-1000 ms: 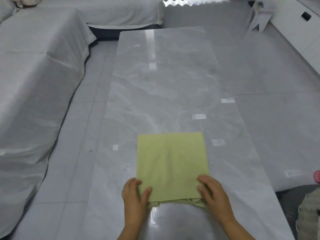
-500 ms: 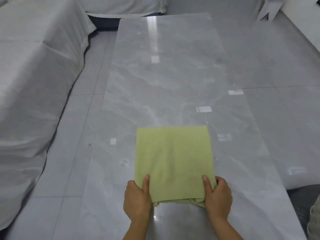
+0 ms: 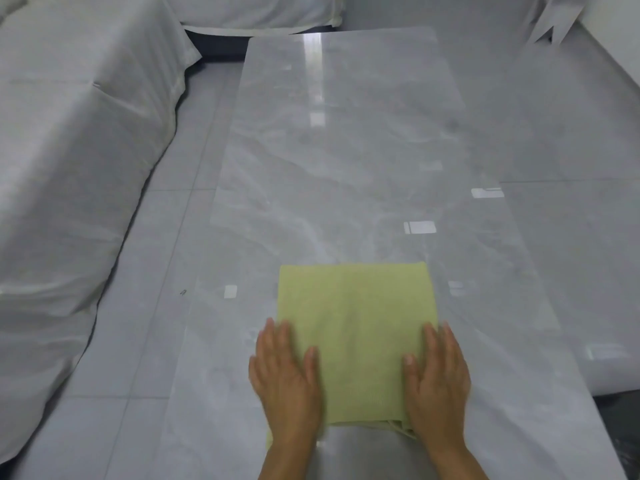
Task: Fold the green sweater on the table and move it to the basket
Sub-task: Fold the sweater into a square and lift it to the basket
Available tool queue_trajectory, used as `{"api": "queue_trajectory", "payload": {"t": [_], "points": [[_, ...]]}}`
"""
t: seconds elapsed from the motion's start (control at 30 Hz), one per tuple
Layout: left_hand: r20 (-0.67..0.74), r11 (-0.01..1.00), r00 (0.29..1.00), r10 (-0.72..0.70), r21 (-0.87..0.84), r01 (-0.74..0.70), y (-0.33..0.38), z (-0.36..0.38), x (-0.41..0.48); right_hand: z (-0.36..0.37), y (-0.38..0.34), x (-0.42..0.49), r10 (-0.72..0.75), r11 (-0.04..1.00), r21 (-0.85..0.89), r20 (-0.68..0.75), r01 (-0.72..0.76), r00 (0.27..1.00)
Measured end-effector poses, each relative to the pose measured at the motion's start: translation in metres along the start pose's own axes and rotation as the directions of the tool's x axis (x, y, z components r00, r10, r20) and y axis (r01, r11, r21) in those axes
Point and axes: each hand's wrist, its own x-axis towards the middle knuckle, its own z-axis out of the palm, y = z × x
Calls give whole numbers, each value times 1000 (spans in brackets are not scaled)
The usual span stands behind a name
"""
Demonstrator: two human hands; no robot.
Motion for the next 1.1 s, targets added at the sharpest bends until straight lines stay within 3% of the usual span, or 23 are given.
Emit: {"api": "queue_trajectory", "payload": {"t": [0.07,0.13,0.23,0.4,0.63,0.73,0.8,0.83,0.9,0.93,1.0,1.1], "points": [[108,976,979,175,114,-187,8,17,11,10,-10,13,-110,991,-65,46,113,993],[189,949,958,215,192,-251,2,35,12,18,-11,18,-113,984,-122,107,126,988],[187,929,958,217,261,-261,-12,48,11,24,-1,13,-112,976,-173,133,135,985],[180,936,958,225,232,-263,-10,42,14,24,1,15,-106,975,-179,144,131,984],[186,983,979,-79,180,45,-24,32,7,21,-2,15,-88,983,-143,191,117,978],[192,988,974,-120,123,98,-21,25,5,16,1,17,-147,985,-61,161,159,976],[191,975,957,-216,-10,222,-15,14,5,10,4,22,-57,995,85,115,47,992],[212,941,927,-308,-78,331,-8,8,6,5,3,24,101,975,188,96,-118,990],[317,820,820,-476,-178,544,6,-4,14,-5,-5,32,465,806,318,183,-500,866],[371,768,769,-520,-192,611,8,-9,21,-8,-8,36,543,749,283,257,-599,800],[481,678,693,-536,-244,694,5,-17,35,-15,-13,46,564,723,196,386,-662,730],[704,494,587,-401,-374,785,-4,-30,47,-26,-15,58,533,594,251,589,-764,608]]}}
